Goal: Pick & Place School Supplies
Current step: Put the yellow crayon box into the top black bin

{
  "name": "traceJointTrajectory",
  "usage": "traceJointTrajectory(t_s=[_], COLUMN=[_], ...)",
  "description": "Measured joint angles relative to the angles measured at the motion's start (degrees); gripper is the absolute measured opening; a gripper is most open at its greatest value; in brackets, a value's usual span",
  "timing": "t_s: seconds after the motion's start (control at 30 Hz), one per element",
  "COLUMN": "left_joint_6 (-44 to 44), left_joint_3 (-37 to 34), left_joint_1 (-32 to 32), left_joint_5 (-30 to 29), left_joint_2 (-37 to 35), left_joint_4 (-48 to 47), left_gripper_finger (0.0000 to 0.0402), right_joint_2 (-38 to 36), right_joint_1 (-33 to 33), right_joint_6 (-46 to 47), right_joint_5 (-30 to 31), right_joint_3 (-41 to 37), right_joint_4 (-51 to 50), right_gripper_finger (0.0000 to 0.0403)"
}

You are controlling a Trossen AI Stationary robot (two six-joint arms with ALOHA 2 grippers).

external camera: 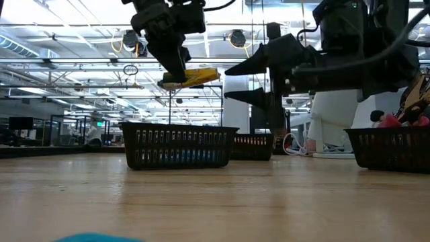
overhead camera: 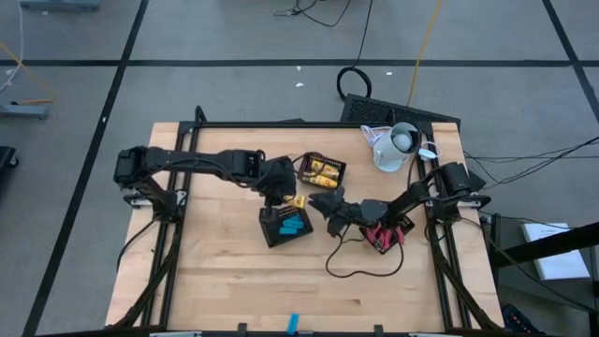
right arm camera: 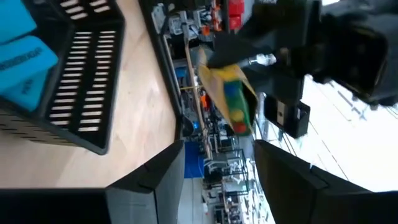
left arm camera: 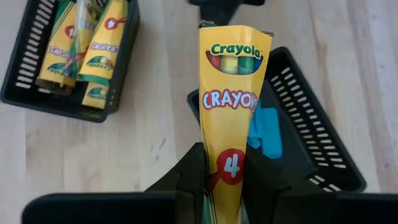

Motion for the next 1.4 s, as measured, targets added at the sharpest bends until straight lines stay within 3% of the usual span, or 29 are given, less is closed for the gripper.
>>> traceJointTrajectory(t_s=[0.57,0.97,1.2,1.4], left_joint_6=[2.25,3.66,4.34,4.83], left_joint_3=[-0.04,-0.04,-0.02,-0.02], left_joint_1=[1.86,1.88,1.88,1.88], left_joint_5=[4.64,5.98,6.74,6.72], left_joint_2=[2.74,4.14,4.08,4.08], left_joint_4=[3.75,6.04,7.59,7.63], left_gripper_finger=[0.0071,0.0071,0.0071,0.0071], right_joint_2=[0.0,0.0,0.0,0.0], right_joint_1=[0.36,-1.25,-1.85,-1.89], right_joint_6=[0.1,1.58,1.57,1.05], right_joint_5=[-1.93,-3.55,-3.94,-3.59], right_joint_3=[1.27,5.11,6.35,6.46], right_joint_4=[-0.99,-8.31,-10.32,-10.66], right_gripper_finger=[0.0183,0.0176,0.0155,0.0102])
